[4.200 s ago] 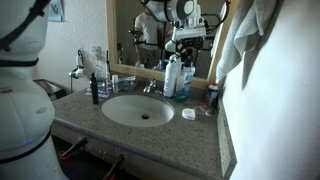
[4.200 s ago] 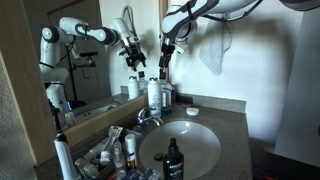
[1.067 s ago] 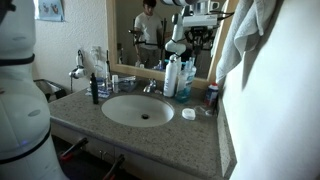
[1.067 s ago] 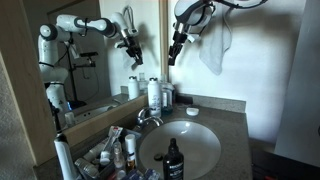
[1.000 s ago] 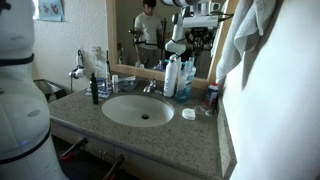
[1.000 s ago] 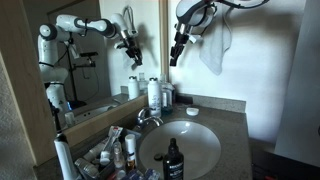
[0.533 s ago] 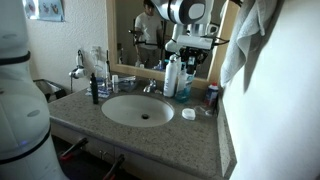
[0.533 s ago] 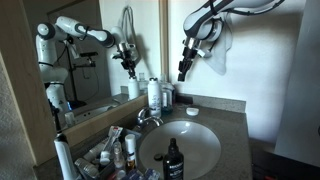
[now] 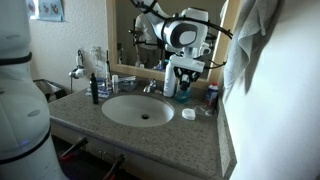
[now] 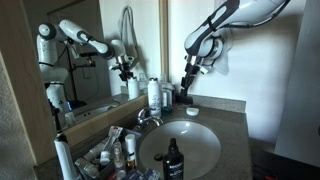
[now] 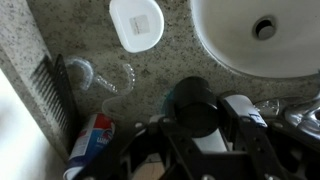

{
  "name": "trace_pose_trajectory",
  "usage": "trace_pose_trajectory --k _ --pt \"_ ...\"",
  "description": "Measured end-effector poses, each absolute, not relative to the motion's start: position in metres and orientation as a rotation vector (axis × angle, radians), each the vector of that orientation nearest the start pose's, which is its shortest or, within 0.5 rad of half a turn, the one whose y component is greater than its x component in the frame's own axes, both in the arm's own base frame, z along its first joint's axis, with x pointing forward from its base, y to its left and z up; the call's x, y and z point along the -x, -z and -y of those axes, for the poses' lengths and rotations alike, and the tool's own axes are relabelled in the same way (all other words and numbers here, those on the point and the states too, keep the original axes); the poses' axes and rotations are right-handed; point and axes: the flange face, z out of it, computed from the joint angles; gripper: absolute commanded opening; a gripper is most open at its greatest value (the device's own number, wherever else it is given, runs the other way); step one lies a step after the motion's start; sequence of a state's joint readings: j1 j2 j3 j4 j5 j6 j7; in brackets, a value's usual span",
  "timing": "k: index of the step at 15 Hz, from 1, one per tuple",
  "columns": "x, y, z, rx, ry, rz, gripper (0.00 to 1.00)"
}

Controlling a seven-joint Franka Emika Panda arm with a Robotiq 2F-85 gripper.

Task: Remove the black lid from the mouthwash bottle

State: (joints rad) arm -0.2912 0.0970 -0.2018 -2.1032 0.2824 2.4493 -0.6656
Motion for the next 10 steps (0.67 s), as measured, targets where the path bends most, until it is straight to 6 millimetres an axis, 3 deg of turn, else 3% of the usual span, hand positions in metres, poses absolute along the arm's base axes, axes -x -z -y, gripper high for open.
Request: trace_pose_trajectory --k 10 --pt "-0.52 -0.324 0.274 3.094 0.356 -0.047 0.2"
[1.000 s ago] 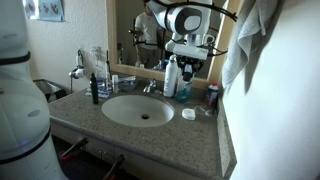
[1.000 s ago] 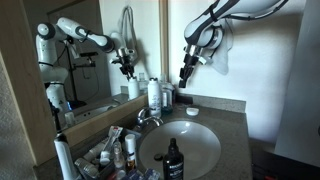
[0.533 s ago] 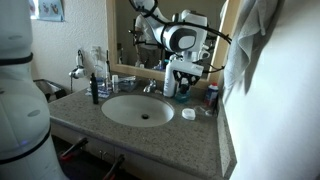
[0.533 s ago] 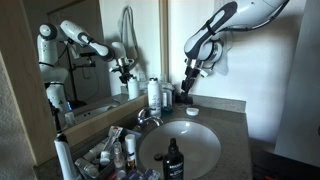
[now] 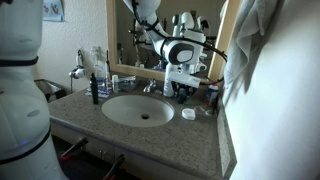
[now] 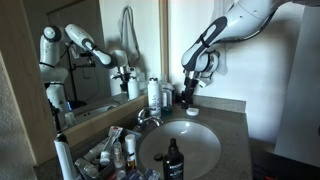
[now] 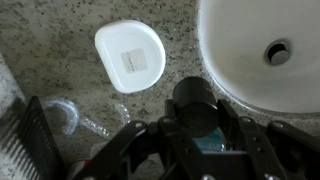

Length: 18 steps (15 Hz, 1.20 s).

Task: Remove the black lid from the mouthwash bottle

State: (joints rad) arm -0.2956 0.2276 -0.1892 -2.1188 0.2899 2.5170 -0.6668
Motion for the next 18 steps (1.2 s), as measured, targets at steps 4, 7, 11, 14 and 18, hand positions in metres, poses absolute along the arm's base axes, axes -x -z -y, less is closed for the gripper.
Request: trace_pose_trajectory --k 4,7,11,14,18 --pt "-0.523 -0.307 0.276 3.103 0.347 -0.049 0.2" --pt "-0.528 -0.301 0.276 3.124 0.393 -0.049 0.2" --pt "-0.533 -0.292 0.277 3.147 0.44 -0.045 0.72" --pt "-0.534 -0.285 0.28 3.164 0.462 -0.054 0.94" --pt "-0.532 -0.283 0.287 3.177 0.481 -0.071 1.0"
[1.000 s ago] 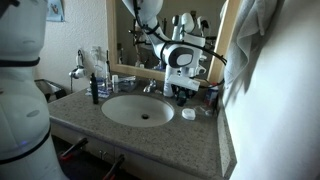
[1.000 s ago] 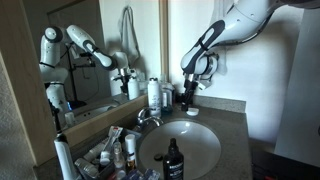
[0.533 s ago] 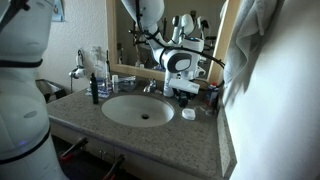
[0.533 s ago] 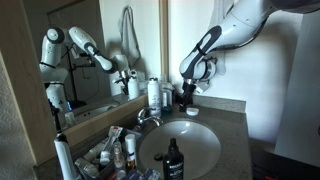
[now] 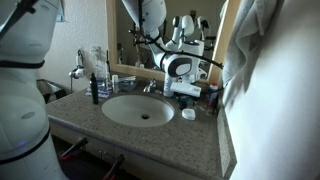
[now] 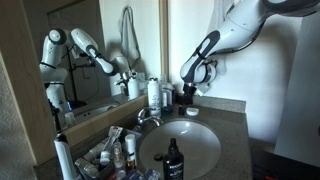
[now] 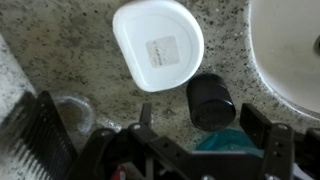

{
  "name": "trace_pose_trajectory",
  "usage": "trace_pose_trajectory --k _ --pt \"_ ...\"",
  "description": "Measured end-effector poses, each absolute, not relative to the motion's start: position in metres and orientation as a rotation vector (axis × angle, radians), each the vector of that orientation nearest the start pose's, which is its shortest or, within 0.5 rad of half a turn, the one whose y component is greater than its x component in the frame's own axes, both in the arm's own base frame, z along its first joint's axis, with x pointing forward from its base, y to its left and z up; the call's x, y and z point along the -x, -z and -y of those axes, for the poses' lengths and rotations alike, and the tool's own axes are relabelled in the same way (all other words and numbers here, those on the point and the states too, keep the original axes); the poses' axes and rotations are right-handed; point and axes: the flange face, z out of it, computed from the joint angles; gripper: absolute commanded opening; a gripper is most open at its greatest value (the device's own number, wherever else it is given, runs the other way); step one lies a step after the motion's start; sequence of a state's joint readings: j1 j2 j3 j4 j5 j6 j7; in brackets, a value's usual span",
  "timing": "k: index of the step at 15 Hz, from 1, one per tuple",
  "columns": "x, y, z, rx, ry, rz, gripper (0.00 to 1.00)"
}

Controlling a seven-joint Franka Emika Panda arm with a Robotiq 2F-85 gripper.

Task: Remove the black lid from the mouthwash bottle

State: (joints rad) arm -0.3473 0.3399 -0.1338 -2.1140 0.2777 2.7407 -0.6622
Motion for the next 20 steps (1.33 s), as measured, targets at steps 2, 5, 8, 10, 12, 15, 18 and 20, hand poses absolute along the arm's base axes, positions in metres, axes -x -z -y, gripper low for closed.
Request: trace_pose_trajectory --k 2,5,8,10,12,15,18,20 --pt "-0.532 -0.286 0.291 3.181 0.492 -0.076 1.0" --pt "-0.535 -0.306 0.293 3.191 0.536 -0.055 1.0" --pt "-0.543 -0.346 0.285 3.168 0.613 -0.003 1.0" --pt "-0.547 -0.38 0.276 3.137 0.674 0.06 1.0" --pt "-0.546 -0.419 0.271 3.117 0.725 0.14 1.0" --pt "-0.541 -0.473 0.263 3.099 0.782 0.239 1.0" --pt "-0.536 -0.506 0.257 3.084 0.808 0.306 1.0" --pt "-0.536 -0.513 0.256 3.08 0.812 0.345 1.0"
